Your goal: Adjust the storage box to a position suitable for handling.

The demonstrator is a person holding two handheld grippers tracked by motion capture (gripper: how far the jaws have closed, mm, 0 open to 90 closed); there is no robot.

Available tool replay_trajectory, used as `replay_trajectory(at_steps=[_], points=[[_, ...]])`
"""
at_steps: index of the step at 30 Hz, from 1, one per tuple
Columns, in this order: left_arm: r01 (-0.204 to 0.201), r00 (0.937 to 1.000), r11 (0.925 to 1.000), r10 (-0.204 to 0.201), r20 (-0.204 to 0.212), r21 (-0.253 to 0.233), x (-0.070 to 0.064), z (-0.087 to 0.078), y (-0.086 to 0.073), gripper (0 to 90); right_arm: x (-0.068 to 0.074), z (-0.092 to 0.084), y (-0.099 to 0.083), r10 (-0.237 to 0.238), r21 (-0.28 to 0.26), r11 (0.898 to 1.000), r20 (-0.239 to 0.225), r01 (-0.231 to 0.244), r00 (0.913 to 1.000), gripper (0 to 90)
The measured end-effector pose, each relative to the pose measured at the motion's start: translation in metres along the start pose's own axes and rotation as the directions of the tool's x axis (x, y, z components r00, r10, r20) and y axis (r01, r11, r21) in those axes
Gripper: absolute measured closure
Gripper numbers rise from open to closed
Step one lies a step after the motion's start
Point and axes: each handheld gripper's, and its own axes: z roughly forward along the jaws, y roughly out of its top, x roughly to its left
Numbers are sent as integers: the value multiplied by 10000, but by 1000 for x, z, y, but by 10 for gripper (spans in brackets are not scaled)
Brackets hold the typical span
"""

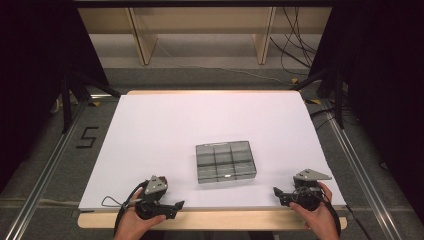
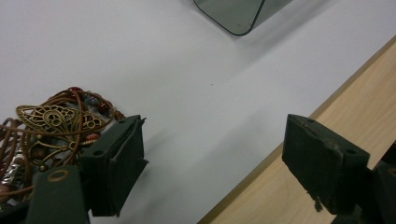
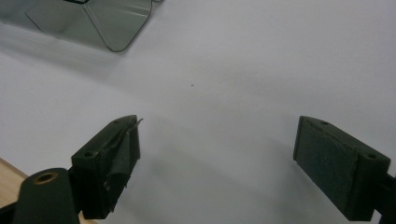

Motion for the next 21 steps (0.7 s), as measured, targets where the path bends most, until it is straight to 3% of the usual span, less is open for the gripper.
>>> replay_trajectory(at_steps=[1,3,5,6,7,8,9,11,12,14,16,17,19,20,21], points=[[-338,9994,9992,337,26,199,3,-2,0,204,2,0,0,233,47,9997,56,-233,9997,160],[-101,9999,9999,101,11,40,2,-1,0,204,-2,1,0,-133,-116,9998,86,134,9999,163],[-163,9999,9998,163,15,131,3,-2,0,205,-1,1,-1,-91,-112,9999,81,92,9999,167],[102,9999,9999,-102,-32,-69,1,0,0,205,0,-1,0,233,40,9997,103,-233,9997,176],[2,9999,10000,-3,-171,-95,2,-1,0,207,0,-1,0,315,22,9995,115,-316,9994,176],[2,9999,10000,-3,-171,-95,2,-1,0,207,-3,-1,0,11,-82,10000,85,-10,10000,177],[-246,9997,9996,247,-72,139,4,-3,1,208,-4,0,0,-41,-218,9998,36,42,10000,178],[-142,9999,9999,142,-52,63,4,-3,1,212,-4,0,0,42,-179,9998,93,-40,9999,178],[174,9998,9998,-174,-39,-127,3,-2,1,213,-5,-1,0,134,-203,9997,67,-132,9999,180],[-1,10000,10000,0,-90,-83,4,-2,1,213,-5,-2,1,165,-291,9994,-45,-166,9999,185],[157,9999,9998,-158,-41,-135,5,-1,2,212,-2,-2,1,746,-301,9967,-314,-755,9967,186],[157,9999,9998,-158,-41,-135,5,-1,2,213,-2,-2,1,746,-301,9967,-314,-755,9967,186],[7,10000,10000,-7,-61,1,8,-3,4,213,-6,-2,3,270,-508,9983,-175,-278,9995,187],[412,9991,9980,-414,-27,-471,6,0,5,222,-6,-2,3,346,-553,9978,-247,-360,9991,186],[412,9991,9980,-414,-27,-471,6,0,5,244,-6,-2,3,346,-553,9978,-247,-360,9991,186]])
